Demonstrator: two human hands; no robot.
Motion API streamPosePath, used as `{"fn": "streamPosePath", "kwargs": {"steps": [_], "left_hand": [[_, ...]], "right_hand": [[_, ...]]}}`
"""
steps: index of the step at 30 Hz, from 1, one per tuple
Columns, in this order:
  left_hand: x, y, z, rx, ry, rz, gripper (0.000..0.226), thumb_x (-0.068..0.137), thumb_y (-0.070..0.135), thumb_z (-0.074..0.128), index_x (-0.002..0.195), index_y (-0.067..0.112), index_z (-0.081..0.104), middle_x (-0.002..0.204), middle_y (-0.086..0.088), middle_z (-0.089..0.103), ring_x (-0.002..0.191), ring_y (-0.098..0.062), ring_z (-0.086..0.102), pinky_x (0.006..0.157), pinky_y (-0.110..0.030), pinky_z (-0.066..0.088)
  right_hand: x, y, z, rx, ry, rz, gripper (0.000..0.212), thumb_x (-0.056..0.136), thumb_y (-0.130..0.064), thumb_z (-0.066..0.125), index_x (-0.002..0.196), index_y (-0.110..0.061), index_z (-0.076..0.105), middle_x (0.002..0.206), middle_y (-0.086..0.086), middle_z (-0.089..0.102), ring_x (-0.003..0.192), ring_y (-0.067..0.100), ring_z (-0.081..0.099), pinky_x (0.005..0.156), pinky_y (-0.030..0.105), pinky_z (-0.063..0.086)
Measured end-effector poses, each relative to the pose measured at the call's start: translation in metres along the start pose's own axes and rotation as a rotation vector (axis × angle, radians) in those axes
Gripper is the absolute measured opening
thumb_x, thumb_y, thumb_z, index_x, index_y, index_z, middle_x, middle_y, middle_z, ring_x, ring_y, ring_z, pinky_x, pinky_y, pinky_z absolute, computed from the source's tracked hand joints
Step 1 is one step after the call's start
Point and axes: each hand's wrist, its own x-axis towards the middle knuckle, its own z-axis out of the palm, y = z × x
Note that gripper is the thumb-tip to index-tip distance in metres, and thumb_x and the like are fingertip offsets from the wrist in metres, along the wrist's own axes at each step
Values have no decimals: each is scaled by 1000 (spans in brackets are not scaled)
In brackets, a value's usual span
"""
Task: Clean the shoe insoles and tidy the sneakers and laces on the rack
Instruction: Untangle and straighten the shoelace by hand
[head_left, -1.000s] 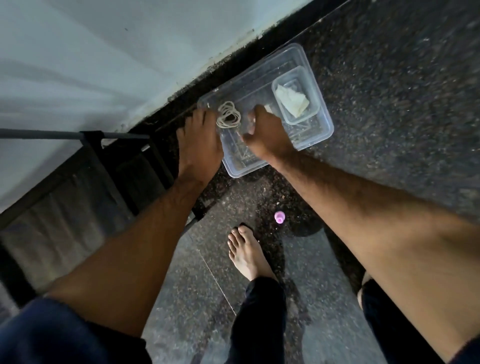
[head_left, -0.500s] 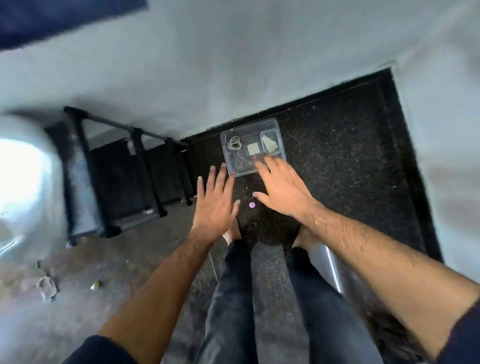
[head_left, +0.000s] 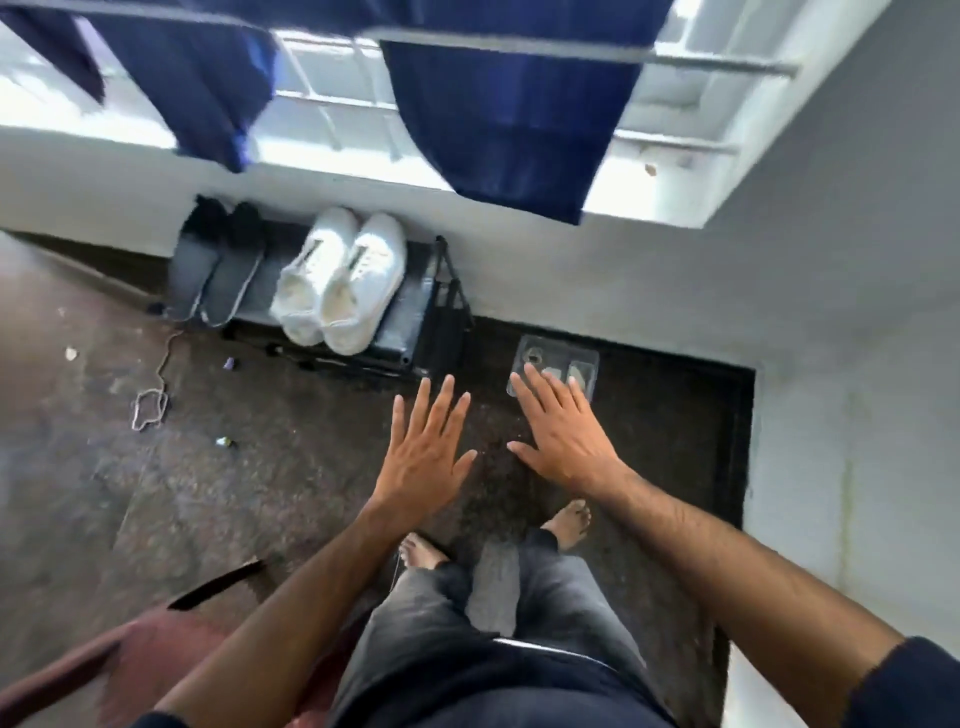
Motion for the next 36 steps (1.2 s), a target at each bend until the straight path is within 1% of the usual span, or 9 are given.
{"fn": "streamPosePath", "kwargs": {"steps": [2, 7, 13, 18, 21, 23, 27, 31, 36], "left_hand": [[-19, -16, -2, -27, 34, -29, 74, 97, 53, 38, 159, 14, 31, 171, -11, 15, 158, -36, 10, 121, -66, 19], [-87, -88, -3, -140, 95, -260, 74, 97, 49, 51, 160, 17, 29, 172, -8, 10, 159, -33, 4, 124, -64, 10], [-172, -194, -9, -189, 170, -466, 72, 95, 51, 35, 158, 18, 31, 172, -6, 10, 159, -30, 3, 123, -65, 9], [-220, -280, -22, -259, 252, -606, 69, 100, 42, 50, 160, 19, 26, 172, -5, 4, 159, -28, -4, 124, -63, 2], [-238, -322, -28, -253, 293, -667, 67, 98, 41, 55, 157, 17, 34, 171, -8, 14, 158, -31, 6, 123, -66, 8], [-247, -350, -27, -246, 298, -708, 66, 97, 41, 54, 156, 18, 35, 171, -8, 15, 158, -32, 8, 123, -65, 6], [-257, -409, -28, -249, 295, -773, 65, 97, 45, 43, 156, 18, 35, 171, -9, 16, 158, -31, 7, 121, -67, 8], [-257, -478, -34, -267, 283, -834, 68, 94, 38, 61, 154, 18, 36, 170, -9, 19, 158, -32, 11, 120, -70, 13], [-253, -557, -46, -297, 206, -926, 68, 92, 38, 65, 152, 18, 39, 169, -9, 23, 157, -33, 17, 119, -68, 12]], "right_hand": [[7, -21, -8, -3, -11, -45, 93, 96, -55, 54, 163, -19, 2, 171, 7, 2, 158, 29, 5, 126, 50, 3], [50, -114, -19, -88, -41, -221, 92, 97, -54, 54, 163, -20, 0, 171, 6, 0, 158, 26, 3, 128, 48, 3], [109, -244, -17, -230, -5, -413, 94, 92, -56, 60, 163, -16, 13, 168, 11, 18, 154, 30, 21, 126, 52, 15], [151, -348, -21, -257, -21, -535, 90, 94, -52, 58, 163, -17, 11, 168, 9, 15, 155, 28, 18, 127, 49, 13], [174, -401, -20, -283, -21, -618, 88, 93, -50, 60, 162, -16, 17, 167, 10, 21, 154, 29, 23, 126, 51, 17], [195, -432, -16, -303, -24, -671, 88, 93, -49, 62, 161, -15, 20, 166, 11, 24, 153, 29, 26, 125, 52, 17], [244, -489, -4, -306, -67, -741, 86, 96, -49, 58, 162, -16, 14, 168, 9, 18, 155, 27, 20, 126, 50, 12], [305, -545, 4, -295, -100, -783, 84, 98, -48, 54, 163, -18, 10, 168, 6, 15, 155, 25, 18, 126, 48, 8], [383, -611, 9, -257, -203, -806, 81, 98, -44, 56, 162, -19, 14, 168, 4, 18, 154, 23, 20, 126, 47, 9]]}}
